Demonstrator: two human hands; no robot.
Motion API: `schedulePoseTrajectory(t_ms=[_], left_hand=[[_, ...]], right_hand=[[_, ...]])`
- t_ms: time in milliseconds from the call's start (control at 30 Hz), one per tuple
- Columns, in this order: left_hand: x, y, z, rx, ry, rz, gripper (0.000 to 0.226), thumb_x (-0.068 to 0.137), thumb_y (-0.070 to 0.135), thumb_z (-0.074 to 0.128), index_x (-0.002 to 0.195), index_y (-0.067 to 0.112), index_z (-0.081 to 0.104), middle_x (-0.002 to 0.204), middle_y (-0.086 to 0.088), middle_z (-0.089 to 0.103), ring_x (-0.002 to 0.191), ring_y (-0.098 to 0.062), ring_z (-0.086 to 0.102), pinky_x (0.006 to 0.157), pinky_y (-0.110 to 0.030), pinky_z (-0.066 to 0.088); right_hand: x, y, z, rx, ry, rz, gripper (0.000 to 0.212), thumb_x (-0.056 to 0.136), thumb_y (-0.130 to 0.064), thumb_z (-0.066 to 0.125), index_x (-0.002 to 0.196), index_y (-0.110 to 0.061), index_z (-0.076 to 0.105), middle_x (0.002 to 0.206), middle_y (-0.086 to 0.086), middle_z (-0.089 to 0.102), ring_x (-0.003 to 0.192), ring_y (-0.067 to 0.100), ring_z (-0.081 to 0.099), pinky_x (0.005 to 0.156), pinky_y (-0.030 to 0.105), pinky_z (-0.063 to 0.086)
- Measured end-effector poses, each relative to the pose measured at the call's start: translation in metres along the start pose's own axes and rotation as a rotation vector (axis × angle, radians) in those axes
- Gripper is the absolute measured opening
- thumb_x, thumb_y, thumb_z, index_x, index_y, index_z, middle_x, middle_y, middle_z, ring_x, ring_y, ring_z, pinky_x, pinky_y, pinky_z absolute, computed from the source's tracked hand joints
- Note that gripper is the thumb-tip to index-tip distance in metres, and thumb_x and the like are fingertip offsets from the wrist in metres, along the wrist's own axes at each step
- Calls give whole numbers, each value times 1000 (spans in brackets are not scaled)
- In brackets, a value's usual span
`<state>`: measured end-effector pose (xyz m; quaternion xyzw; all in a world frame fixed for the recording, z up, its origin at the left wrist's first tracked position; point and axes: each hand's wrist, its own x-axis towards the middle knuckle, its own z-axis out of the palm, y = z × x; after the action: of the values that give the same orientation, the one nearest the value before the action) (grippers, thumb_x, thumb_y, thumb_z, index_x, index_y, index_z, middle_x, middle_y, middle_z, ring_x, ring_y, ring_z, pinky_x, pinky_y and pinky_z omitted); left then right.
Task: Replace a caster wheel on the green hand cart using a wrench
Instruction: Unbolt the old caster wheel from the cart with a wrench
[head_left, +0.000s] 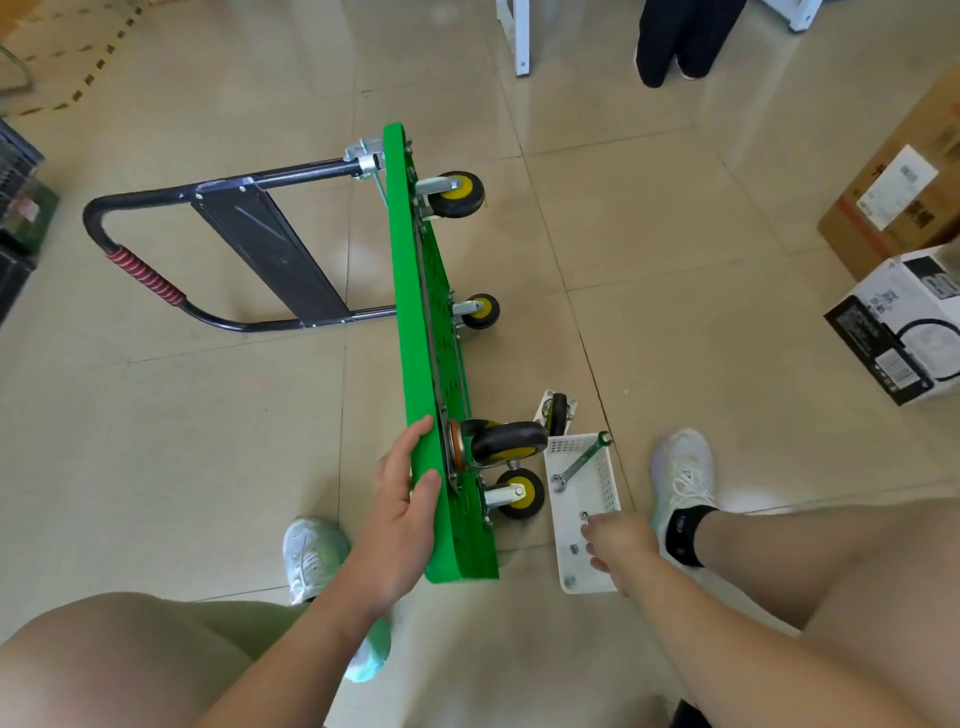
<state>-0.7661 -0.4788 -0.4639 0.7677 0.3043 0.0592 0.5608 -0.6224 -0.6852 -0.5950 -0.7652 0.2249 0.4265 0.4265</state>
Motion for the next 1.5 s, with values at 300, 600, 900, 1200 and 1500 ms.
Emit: schedulePoseTrajectory(t_ms=[300, 600, 900, 1200, 1500], left_hand=[[43, 9, -25, 13, -101, 36, 52, 101, 35, 45, 132, 76, 33, 149, 6, 43, 114, -11, 64, 87, -24, 54], [68, 11, -31, -50, -120, 22, 51, 94, 45, 42, 130, 78, 27, 144, 20, 40, 105, -6, 68, 80, -14, 53], [72, -1, -33, -39, -134, 37, 55, 87, 61, 44, 137, 73, 25, 147, 26, 44, 126, -5, 56, 98, -23, 51], [74, 2, -31, -70, -139, 45, 55, 86, 57, 45, 134, 75, 25, 139, 41, 39, 125, -2, 54, 99, -26, 49], [75, 5, -32, -85, -148, 34, 56, 85, 57, 43, 134, 76, 24, 134, 46, 36, 123, 4, 52, 91, -8, 47]], right_hand=[[-54, -124, -3, -49, -115, -463, 13, 93, -12, 69, 96, -24, 73, 83, -1, 72, 69, 13, 64, 66, 27, 51], [-49, -184, 28, -529, -317, -706, 9, 95, -39, 67, 103, -37, 72, 96, -22, 67, 95, 2, 63, 83, 25, 48], [-16, -188, 66, -809, -442, -613, 47, 91, -63, 59, 100, -21, 78, 94, 3, 77, 89, 18, 70, 90, 33, 54], [-11, -192, 74, -790, -502, -571, 33, 85, -53, 73, 95, -22, 79, 91, -1, 77, 91, 18, 71, 93, 35, 56], [-7, -191, 75, -527, -602, -428, 16, 80, -42, 80, 89, -28, 77, 90, -5, 78, 92, 17, 73, 79, 27, 56]])
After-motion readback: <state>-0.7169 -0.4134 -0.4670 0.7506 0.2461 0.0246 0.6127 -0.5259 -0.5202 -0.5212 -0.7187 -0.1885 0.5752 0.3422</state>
